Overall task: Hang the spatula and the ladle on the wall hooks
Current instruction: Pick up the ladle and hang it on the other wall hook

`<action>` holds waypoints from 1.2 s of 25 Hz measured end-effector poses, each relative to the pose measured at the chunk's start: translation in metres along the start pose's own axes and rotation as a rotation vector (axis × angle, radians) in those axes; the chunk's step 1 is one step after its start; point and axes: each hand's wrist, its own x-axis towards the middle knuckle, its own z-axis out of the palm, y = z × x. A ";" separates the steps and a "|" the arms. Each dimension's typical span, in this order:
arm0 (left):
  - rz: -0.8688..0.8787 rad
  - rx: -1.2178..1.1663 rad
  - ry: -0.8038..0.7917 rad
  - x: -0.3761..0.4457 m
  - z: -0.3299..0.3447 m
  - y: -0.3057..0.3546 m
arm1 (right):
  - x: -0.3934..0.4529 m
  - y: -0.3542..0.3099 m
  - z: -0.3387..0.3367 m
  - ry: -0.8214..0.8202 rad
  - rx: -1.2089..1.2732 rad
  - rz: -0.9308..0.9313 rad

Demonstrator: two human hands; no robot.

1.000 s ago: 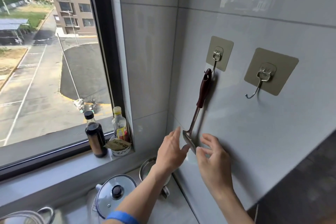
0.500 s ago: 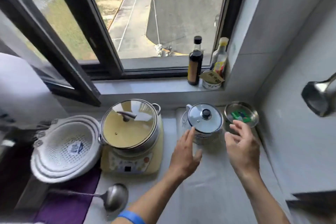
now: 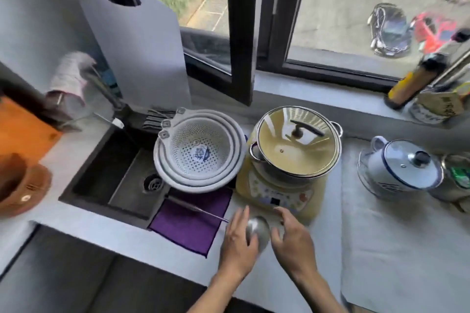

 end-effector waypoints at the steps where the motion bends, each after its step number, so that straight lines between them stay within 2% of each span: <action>1: -0.024 -0.012 0.004 -0.001 -0.014 -0.020 | 0.001 -0.013 0.023 -0.041 -0.024 -0.037; 3: -0.084 -0.011 0.007 -0.001 -0.038 -0.050 | 0.008 -0.030 0.064 -0.147 -0.151 -0.124; 5: -0.170 -0.035 -0.014 -0.001 -0.063 -0.081 | 0.016 -0.047 0.108 -0.292 -0.390 -0.221; 7: -0.219 -0.041 -0.063 -0.004 -0.081 -0.102 | 0.017 -0.054 0.133 -0.380 -0.612 -0.206; 10: -0.304 -0.055 -0.122 -0.006 -0.105 -0.124 | 0.018 -0.062 0.153 -0.393 -0.733 -0.116; 12: -0.355 -0.074 -0.154 -0.006 -0.113 -0.130 | 0.018 -0.061 0.156 -0.414 -0.693 -0.075; 15: -0.360 -0.169 -0.196 -0.007 -0.118 -0.134 | 0.018 -0.058 0.149 -0.448 -0.455 -0.055; 19: -0.409 -0.430 -0.406 -0.010 -0.120 -0.136 | 0.001 -0.042 0.110 -0.604 -0.158 0.081; 21: -0.396 -0.457 -0.502 -0.016 -0.109 -0.125 | -0.020 -0.023 0.078 -0.635 0.003 0.198; 24: -0.290 -0.413 -0.569 -0.012 -0.089 -0.092 | -0.045 -0.008 0.032 -0.505 0.312 0.365; 27: -0.093 -0.387 -0.592 -0.003 -0.064 -0.029 | -0.054 -0.001 -0.010 -0.180 0.561 0.443; 30: 0.090 -0.391 -0.657 -0.001 -0.046 0.034 | -0.055 -0.006 -0.046 0.127 0.731 0.379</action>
